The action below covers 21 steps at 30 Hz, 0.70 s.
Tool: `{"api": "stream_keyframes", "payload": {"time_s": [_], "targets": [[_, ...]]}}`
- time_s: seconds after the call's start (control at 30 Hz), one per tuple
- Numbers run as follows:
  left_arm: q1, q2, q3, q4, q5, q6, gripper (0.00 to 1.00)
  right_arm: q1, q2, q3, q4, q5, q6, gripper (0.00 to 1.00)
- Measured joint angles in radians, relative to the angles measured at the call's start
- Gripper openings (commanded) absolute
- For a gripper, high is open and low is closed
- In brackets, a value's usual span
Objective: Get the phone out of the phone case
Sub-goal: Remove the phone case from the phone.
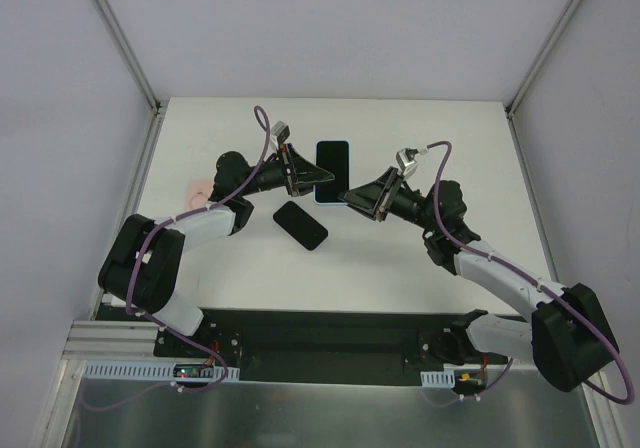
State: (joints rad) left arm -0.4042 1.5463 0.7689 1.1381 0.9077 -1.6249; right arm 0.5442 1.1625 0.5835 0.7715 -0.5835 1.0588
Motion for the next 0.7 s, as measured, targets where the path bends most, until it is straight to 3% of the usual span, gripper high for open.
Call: {"api": "stream_keyframes", "payload": {"time_s": [0.27, 0.7], "targets": [[0.000, 0.001, -0.007, 0.009, 0.000, -0.013, 0.00, 0.017, -0.010, 0.000, -0.008, 0.004, -0.017, 0.32], [0.000, 0.005, -0.026, 0.066, 0.000, -0.037, 0.00, 0.032, -0.045, 0.000, -0.070, 0.034, -0.032, 0.14]]}}
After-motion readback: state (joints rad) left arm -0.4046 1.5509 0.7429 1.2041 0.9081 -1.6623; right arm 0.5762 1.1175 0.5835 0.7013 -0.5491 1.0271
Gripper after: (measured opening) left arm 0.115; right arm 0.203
